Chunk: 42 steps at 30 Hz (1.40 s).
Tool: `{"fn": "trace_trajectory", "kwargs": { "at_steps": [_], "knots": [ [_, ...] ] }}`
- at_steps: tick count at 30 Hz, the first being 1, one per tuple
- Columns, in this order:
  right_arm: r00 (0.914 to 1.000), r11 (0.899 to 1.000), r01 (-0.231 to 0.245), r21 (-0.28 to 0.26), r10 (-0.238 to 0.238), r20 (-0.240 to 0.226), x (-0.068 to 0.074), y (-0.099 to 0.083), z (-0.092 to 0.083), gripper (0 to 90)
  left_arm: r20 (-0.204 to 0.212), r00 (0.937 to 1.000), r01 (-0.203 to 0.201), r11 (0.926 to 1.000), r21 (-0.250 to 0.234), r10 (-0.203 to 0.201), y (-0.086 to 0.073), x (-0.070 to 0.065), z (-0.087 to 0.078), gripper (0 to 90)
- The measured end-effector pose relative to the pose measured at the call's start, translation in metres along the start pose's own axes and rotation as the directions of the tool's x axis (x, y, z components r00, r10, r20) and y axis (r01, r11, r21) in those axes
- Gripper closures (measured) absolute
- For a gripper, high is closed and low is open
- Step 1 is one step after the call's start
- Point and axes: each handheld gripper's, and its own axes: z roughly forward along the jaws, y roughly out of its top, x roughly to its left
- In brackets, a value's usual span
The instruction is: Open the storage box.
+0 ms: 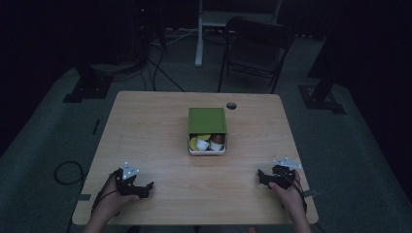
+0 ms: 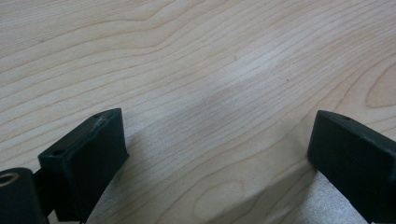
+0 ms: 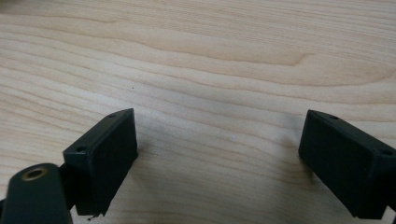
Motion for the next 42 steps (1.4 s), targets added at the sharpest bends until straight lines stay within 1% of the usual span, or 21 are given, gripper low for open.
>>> {"fn": "trace_trajectory", "kwargs": {
  "at_steps": [4, 9, 10, 13, 14, 15, 16, 18, 21, 24, 27, 31, 33, 34, 35, 36, 38, 39, 40, 41, 42],
  "knots": [
    [1.0000, 1.000, 0.001, 0.000, -0.001, 0.000, 0.000, 0.000, 0.000, 11.0, 0.000, 1.0000, 0.001, 1.0000, 0.003, -0.001, 0.000, 0.000, 0.000, 3.2],
    [1.0000, 1.000, 0.001, 0.000, -0.001, 0.000, 0.000, 0.000, 0.000, 11.0, 0.011, 0.9999, -0.013, 0.9999, -0.002, 0.013, 0.001, 0.000, 0.001, 3.8],
    [1.0000, 1.000, 0.001, 0.000, -0.001, 0.000, 0.000, 0.000, 0.000, 11.0, 0.010, 0.9997, -0.021, 0.9998, -0.004, 0.021, 0.001, 0.000, 0.001, 4.3],
    [1.0000, 1.000, 0.000, 0.000, 0.000, 0.000, 0.000, 0.000, 0.000, 11.0, 0.011, 0.9978, -0.065, 0.9978, -0.013, 0.065, 0.003, -0.005, 0.001, 4.6],
    [1.0000, 1.000, 0.000, 0.000, 0.000, 0.000, 0.000, 0.000, 0.000, 11.0, 0.014, 0.9971, -0.075, 0.9971, -0.013, 0.075, 0.004, -0.007, 0.002, 4.9],
    [1.0000, 1.000, 0.000, 0.000, 0.000, 0.000, 0.000, 0.000, 0.000, 11.0, 0.014, 0.9971, -0.075, 0.9971, -0.013, 0.075, 0.004, -0.007, 0.002, 4.9],
    [1.0000, 1.000, 0.000, 0.000, 0.000, 0.000, 0.000, 0.000, 0.000, 11.0, 0.017, 0.9930, -0.117, 0.9930, -0.013, 0.117, 0.006, -0.011, 0.002, 5.0],
    [1.0000, 1.000, 0.000, 0.000, 0.000, 0.000, 0.000, 0.000, 0.000, 11.0, 0.015, 0.9885, -0.150, 0.9885, -0.016, 0.151, 0.009, -0.015, 0.003, 5.0],
    [1.0000, 1.000, 0.000, -0.001, 0.000, 0.000, 0.000, 0.000, 0.000, 11.0, 0.016, 0.9825, -0.185, 0.9824, -0.026, 0.185, 0.013, -0.021, 0.004, 5.0],
    [1.0000, 1.000, -0.001, -0.001, 0.001, 0.000, 0.000, 0.000, 0.000, 11.0, 0.014, 0.9785, -0.205, 0.9780, -0.039, 0.206, 0.017, -0.026, 0.005, 5.7],
    [1.0000, 1.000, 0.000, -0.001, 0.000, 0.000, 0.000, 0.000, 0.000, 11.0, 0.012, 0.9705, -0.239, 0.9688, -0.063, 0.241, 0.021, -0.032, 0.006, 6.0],
    [1.0000, 1.000, 0.000, 0.000, 0.000, 0.001, 0.000, 0.000, 0.000, 11.0, 0.009, 0.9623, -0.270, 0.9582, -0.096, 0.272, 0.027, -0.039, 0.008, 6.2],
    [1.0000, 1.000, 0.000, 0.000, 0.000, 0.000, 0.000, 0.000, 0.000, 11.0, 0.006, 0.9559, -0.291, 0.9501, -0.112, 0.294, 0.030, -0.043, 0.009, 6.3],
    [1.0000, 1.000, 0.000, 0.000, 0.000, 0.000, 0.000, 0.000, 0.000, 11.0, 0.006, 0.9545, -0.295, 0.9475, -0.122, 0.298, 0.031, -0.045, 0.010, 6.8],
    [1.0000, 1.000, 0.000, 0.000, 0.000, 0.000, 0.000, 0.000, 0.000, 11.0, 0.001, 0.9483, -0.315, 0.9409, -0.125, 0.317, 0.033, -0.047, 0.010, 6.9],
    [1.0000, 1.000, 0.000, 0.000, 0.000, 0.000, 0.000, 0.000, 0.000, 11.0, -0.004, 0.9437, -0.328, 0.9347, -0.136, 0.331, 0.034, -0.049, 0.011, 6.9],
    [1.0000, 1.000, -0.001, -0.001, 0.001, 0.000, 0.000, 0.000, 0.000, 11.0, -0.009, 0.9388, -0.342, 0.9270, -0.155, 0.344, 0.036, -0.052, 0.012, 7.0],
    [1.0000, 1.000, -0.001, -0.001, 0.001, 0.000, 0.000, 0.000, 0.000, 11.0, -0.016, 0.9342, -0.354, 0.9216, -0.158, 0.356, 0.037, -0.054, 0.013, 7.3],
    [1.0000, 1.000, -0.001, -0.001, 0.001, 0.000, 0.000, 0.000, 0.000, 11.0, -0.024, 0.9284, -0.369, 0.9141, -0.167, 0.371, 0.039, -0.056, 0.013, 7.6],
    [1.0000, 1.000, -0.001, -0.001, 0.001, 0.000, 0.000, 0.000, 0.000, 11.0, -0.032, 0.9197, -0.391, 0.9041, -0.173, 0.391, 0.040, -0.058, 0.014, 7.7],
    [1.0000, 1.000, 0.000, 0.000, 0.000, 0.000, 0.000, 0.000, 0.000, 11.0, -0.038, 0.9124, -0.407, 0.8955, -0.179, 0.407, 0.041, -0.060, 0.014, 7.7]
  ]
}}
